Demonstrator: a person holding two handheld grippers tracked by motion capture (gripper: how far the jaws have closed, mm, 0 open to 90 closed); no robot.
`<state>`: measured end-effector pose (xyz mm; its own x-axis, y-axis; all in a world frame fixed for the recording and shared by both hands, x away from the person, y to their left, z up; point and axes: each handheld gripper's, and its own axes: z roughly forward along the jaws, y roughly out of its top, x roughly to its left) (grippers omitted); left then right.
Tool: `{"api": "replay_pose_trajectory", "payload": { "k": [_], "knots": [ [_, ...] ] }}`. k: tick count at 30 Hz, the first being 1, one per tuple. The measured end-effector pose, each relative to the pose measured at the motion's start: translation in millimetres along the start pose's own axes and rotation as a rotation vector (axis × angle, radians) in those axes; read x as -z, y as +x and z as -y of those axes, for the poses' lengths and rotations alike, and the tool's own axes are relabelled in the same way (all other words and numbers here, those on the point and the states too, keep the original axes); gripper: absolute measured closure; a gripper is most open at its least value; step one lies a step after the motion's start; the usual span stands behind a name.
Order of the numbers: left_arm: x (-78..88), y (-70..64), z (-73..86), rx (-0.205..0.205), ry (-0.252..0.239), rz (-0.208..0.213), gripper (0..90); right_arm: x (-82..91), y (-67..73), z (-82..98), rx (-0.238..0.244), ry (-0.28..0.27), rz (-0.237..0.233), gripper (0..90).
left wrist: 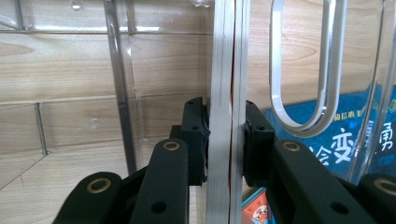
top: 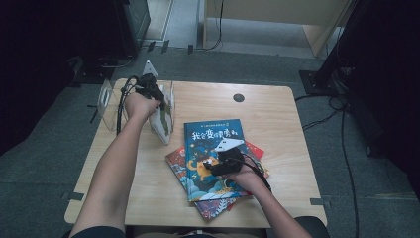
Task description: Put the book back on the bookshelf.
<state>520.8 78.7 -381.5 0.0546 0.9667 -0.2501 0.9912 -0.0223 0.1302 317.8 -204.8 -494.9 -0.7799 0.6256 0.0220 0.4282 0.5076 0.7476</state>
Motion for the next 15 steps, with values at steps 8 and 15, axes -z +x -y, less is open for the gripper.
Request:
{"api": "replay_pose_trajectory", "payload": {
  "k": [8, 15],
  "knots": [
    [8.5, -0.2, -1.1, -0.014, -0.004, 0.006, 75.3, 0.0, 0.0, 0.0, 0.0, 0.0, 0.0, 19.9],
    [11.8, -0.5, -0.5, -0.016, -0.01, 0.014, 75.0, -0.1, 0.1, 0.0, -0.001, -0.001, 0.0, 19.9]
  ]
}}
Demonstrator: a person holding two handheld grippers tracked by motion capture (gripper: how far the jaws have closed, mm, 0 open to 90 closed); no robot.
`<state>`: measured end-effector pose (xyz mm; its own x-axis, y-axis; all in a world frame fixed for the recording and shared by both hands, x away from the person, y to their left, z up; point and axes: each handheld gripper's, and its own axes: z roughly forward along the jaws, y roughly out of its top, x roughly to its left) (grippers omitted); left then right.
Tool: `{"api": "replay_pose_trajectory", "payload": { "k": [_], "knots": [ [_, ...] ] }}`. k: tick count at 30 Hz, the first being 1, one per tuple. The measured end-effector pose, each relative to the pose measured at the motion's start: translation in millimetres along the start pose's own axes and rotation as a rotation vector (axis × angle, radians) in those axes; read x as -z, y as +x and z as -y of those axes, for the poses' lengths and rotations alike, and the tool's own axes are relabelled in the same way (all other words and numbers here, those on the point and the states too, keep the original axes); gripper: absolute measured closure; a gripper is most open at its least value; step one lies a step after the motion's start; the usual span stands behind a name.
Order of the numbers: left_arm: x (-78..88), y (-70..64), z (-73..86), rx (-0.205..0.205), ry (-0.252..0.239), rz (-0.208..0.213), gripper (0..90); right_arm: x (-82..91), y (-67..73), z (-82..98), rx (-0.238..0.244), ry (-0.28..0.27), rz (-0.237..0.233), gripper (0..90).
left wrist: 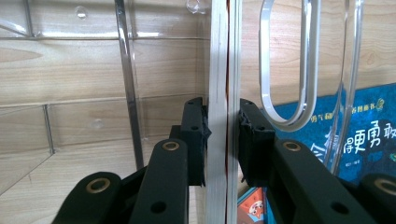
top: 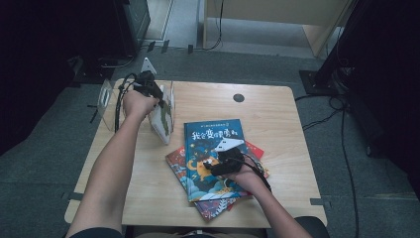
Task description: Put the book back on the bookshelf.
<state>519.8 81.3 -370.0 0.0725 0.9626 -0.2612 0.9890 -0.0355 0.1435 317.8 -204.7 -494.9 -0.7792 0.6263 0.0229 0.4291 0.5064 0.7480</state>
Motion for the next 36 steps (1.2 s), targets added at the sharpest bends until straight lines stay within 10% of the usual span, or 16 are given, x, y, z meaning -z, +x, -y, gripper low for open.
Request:
{"api": "replay_pose_trajectory", "payload": {
  "k": [36],
  "knots": [
    [15.7, 2.5, 1.2, -0.017, -0.012, 0.002, 68.9, -0.1, 0.0, -0.1, -0.002, 0.0, 0.001, 19.9]
  ]
}}
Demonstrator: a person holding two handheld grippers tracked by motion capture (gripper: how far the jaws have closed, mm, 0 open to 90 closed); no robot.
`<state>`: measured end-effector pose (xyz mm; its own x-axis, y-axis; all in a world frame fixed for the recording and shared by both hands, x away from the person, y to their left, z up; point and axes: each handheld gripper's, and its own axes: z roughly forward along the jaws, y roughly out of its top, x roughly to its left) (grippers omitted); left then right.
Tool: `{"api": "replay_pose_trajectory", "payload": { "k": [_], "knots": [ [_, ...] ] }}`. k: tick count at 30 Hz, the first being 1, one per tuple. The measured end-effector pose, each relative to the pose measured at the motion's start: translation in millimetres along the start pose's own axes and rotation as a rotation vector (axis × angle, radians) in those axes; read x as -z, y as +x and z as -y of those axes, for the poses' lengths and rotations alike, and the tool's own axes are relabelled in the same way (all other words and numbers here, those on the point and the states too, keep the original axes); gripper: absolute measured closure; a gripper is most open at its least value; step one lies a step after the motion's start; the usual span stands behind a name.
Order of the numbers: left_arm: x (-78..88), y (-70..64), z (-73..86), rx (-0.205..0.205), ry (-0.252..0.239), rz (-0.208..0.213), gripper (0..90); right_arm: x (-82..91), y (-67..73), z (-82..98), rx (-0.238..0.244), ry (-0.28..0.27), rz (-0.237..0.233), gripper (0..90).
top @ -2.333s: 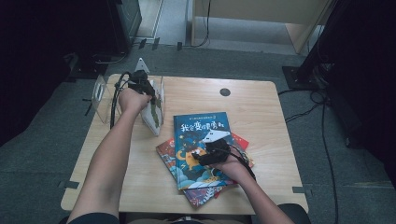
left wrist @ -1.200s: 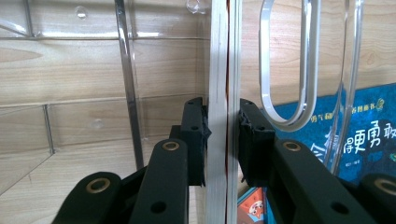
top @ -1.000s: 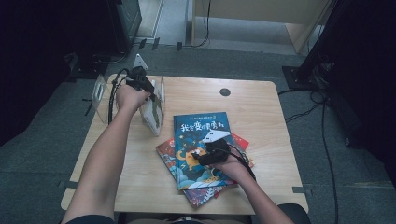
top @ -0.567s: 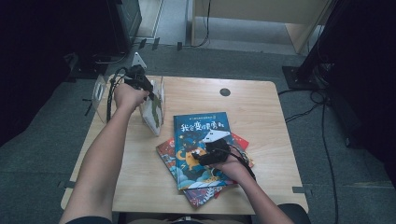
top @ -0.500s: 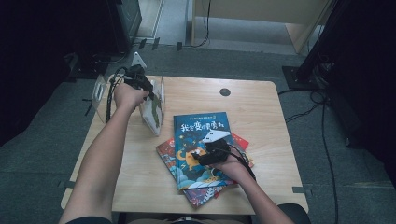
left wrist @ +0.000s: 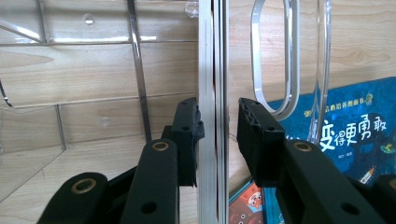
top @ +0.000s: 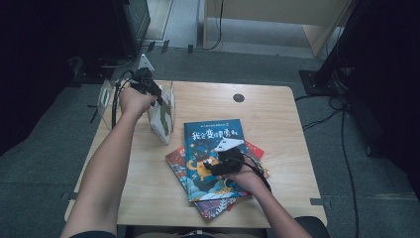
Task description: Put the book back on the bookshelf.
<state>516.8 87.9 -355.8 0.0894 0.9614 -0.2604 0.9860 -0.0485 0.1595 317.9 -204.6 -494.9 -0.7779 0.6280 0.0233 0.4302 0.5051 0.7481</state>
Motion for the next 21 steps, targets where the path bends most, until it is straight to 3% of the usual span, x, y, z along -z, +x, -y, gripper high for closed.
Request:
{"api": "replay_pose_trajectory", "payload": {
  "k": [21],
  "knots": [
    [8.4, 6.9, 0.3, -0.026, -0.004, 0.037, 69.2, 0.0, 0.0, 0.0, 0.001, 0.0, 0.001, 19.9]
  ]
}}
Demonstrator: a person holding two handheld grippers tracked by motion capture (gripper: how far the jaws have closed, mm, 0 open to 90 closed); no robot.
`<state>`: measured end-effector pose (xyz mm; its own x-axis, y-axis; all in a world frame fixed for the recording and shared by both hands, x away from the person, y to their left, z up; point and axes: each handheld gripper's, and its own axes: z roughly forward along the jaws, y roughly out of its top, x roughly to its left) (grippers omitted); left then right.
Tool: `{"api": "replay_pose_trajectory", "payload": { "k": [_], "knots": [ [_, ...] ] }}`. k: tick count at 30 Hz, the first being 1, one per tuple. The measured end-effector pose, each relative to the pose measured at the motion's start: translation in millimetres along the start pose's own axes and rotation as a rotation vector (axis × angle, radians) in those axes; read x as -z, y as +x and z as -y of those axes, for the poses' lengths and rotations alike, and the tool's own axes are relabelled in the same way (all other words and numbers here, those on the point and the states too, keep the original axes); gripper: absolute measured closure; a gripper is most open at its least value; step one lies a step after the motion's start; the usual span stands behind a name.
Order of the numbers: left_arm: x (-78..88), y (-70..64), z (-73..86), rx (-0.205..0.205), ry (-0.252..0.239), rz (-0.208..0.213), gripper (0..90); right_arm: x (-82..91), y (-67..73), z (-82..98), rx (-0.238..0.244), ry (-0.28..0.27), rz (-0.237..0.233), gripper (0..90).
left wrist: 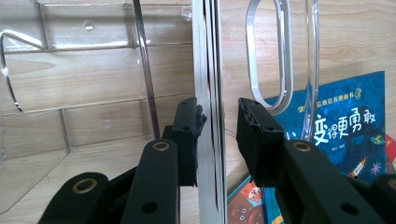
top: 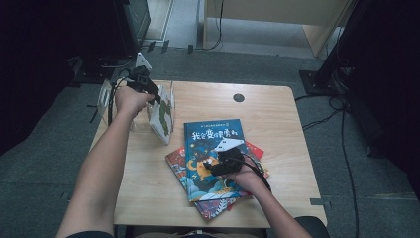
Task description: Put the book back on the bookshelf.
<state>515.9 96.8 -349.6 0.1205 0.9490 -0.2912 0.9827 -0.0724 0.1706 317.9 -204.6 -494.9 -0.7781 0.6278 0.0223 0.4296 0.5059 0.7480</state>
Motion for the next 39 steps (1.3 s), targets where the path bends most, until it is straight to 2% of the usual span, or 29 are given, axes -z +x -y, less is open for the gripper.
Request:
{"api": "replay_pose_trajectory", "payload": {
  "k": [14, 19, 25, 30, 32, 36, 39],
  "knots": [
    [6.6, -1.1, 0.2, -0.003, -0.006, 0.018, 68.5, 0.0, 0.0, 0.0, -0.001, -0.001, -0.001, 19.9],
    [11.9, -0.1, 1.3, 0.013, -0.025, 0.046, 68.2, 0.0, 0.0, 0.0, 0.0, -0.001, 0.0, 19.9],
    [16.3, 0.5, 6.8, -0.014, -0.035, 0.062, 67.5, 0.0, -0.2, 0.1, 0.002, -0.001, 0.0, 19.9],
    [18.8, 2.4, 11.2, -0.018, -0.049, 0.071, 66.5, 0.0, -0.2, 0.0, 0.001, 0.0, -0.001, 19.9],
    [22.8, 1.8, 15.3, -0.047, -0.062, 0.082, 66.3, 0.0, -0.2, 0.0, 0.001, 0.0, -0.001, 20.0],
    [25.9, -1.9, 21.3, -0.079, -0.07, 0.084, 65.4, 0.1, -0.2, 0.0, 0.0, 0.0, -0.002, 20.0],
    [26.9, -2.9, 25.0, -0.083, -0.077, 0.098, 63.9, 0.0, -0.2, 0.0, 0.0, 0.0, -0.001, 20.0]
  ]
}}
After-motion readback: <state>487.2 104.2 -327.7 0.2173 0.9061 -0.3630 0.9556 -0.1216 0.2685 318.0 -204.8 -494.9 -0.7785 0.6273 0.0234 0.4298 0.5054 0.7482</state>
